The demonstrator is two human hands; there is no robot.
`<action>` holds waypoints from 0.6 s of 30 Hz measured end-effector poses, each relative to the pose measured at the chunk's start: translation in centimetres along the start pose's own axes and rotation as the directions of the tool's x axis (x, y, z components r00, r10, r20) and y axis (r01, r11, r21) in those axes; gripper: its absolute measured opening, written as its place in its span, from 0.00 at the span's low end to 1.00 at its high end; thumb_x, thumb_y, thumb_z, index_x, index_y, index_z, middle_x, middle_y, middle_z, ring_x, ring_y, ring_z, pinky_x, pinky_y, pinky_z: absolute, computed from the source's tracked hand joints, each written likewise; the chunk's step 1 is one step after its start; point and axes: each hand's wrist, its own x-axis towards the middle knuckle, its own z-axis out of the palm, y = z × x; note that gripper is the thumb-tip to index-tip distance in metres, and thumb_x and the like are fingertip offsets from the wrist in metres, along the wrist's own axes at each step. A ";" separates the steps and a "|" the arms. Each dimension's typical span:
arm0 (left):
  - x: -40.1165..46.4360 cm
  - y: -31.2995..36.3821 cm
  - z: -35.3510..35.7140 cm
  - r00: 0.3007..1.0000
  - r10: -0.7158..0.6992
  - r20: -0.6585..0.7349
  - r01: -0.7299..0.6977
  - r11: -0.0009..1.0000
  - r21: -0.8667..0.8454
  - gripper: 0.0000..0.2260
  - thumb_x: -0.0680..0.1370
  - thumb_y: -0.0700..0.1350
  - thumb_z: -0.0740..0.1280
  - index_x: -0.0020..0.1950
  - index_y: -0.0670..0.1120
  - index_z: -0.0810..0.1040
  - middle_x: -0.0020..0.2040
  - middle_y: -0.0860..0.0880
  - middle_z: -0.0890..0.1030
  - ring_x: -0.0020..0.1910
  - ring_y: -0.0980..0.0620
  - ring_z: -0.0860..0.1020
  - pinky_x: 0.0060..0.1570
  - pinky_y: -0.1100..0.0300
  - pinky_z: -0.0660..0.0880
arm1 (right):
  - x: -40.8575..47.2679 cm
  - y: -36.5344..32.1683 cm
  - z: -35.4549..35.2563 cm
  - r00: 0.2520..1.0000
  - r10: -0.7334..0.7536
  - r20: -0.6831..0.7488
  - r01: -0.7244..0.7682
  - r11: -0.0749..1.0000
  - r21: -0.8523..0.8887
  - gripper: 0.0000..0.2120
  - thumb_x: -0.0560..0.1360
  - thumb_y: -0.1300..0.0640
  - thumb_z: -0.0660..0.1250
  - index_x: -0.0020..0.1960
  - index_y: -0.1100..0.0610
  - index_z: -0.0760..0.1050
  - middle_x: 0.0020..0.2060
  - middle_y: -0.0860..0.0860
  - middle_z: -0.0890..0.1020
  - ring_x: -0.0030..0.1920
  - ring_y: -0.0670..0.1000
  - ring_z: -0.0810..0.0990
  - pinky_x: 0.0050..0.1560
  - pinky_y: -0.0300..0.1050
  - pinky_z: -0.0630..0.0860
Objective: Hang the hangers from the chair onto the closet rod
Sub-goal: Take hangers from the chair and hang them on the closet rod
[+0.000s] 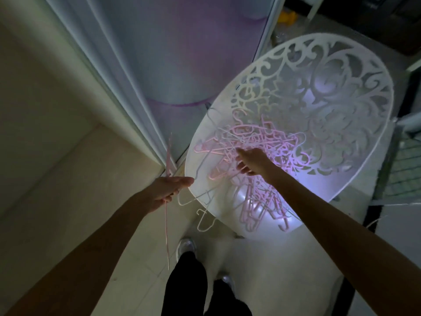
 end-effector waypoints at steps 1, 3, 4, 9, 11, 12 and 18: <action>-1.3 0.2 0.2 1.000 -0.006 0.002 0.006 1.000 0.003 0.08 0.72 0.47 0.72 0.49 0.47 0.81 0.32 0.50 0.67 0.28 0.56 0.57 0.19 0.70 0.54 | -1.4 -0.6 0.4 0.990 0.053 0.130 -0.060 0.997 0.047 0.18 0.80 0.45 0.55 0.42 0.56 0.73 0.34 0.52 0.79 0.33 0.50 0.77 0.37 0.39 0.70; -4.8 0.6 0.7 1.000 -0.009 0.001 0.009 0.999 0.034 0.09 0.72 0.47 0.72 0.50 0.47 0.82 0.35 0.48 0.68 0.29 0.56 0.57 0.20 0.69 0.54 | -4.2 -1.7 1.0 0.957 0.046 0.285 -0.073 0.994 0.085 0.16 0.81 0.44 0.53 0.51 0.57 0.69 0.43 0.54 0.80 0.36 0.49 0.78 0.42 0.40 0.71; -6.3 0.8 1.1 1.000 -0.009 0.004 0.009 0.998 0.056 0.10 0.71 0.48 0.72 0.51 0.47 0.82 0.35 0.48 0.68 0.29 0.56 0.57 0.21 0.68 0.53 | -5.1 -2.0 1.3 0.952 0.026 0.305 -0.062 0.992 0.110 0.16 0.81 0.45 0.53 0.54 0.57 0.67 0.46 0.54 0.80 0.38 0.49 0.79 0.45 0.42 0.71; -15.7 1.1 2.9 0.998 0.048 -0.032 -0.044 0.991 0.130 0.13 0.72 0.49 0.72 0.54 0.46 0.82 0.31 0.50 0.66 0.26 0.56 0.57 0.24 0.67 0.53 | -11.7 -3.3 1.5 0.932 -0.022 0.361 -0.030 0.990 0.137 0.07 0.79 0.54 0.61 0.51 0.58 0.73 0.47 0.54 0.81 0.39 0.48 0.80 0.39 0.38 0.74; -19.3 0.7 3.3 0.996 0.073 -0.058 -0.064 0.987 0.146 0.14 0.71 0.49 0.72 0.55 0.46 0.82 0.30 0.50 0.66 0.26 0.55 0.57 0.25 0.66 0.54 | -14.6 -3.7 1.4 0.911 -0.006 0.411 -0.063 0.986 0.154 0.05 0.78 0.56 0.63 0.46 0.56 0.75 0.42 0.53 0.82 0.39 0.49 0.81 0.36 0.37 0.75; -19.9 1.1 3.5 0.996 0.078 -0.054 -0.068 0.985 0.161 0.14 0.71 0.50 0.72 0.54 0.47 0.83 0.30 0.50 0.66 0.27 0.55 0.57 0.26 0.65 0.54 | -15.0 -3.9 1.1 0.905 0.005 0.424 -0.085 0.982 0.170 0.04 0.78 0.56 0.64 0.45 0.56 0.75 0.40 0.53 0.81 0.38 0.49 0.81 0.33 0.36 0.75; -29.4 -0.3 3.2 0.978 0.153 -0.140 -0.138 0.984 0.114 0.09 0.72 0.52 0.71 0.47 0.48 0.82 0.28 0.52 0.67 0.25 0.56 0.58 0.21 0.69 0.55 | -23.0 -8.0 2.0 0.874 -0.093 0.478 0.080 0.996 0.048 0.10 0.76 0.66 0.63 0.36 0.60 0.73 0.20 0.50 0.79 0.23 0.44 0.77 0.23 0.32 0.70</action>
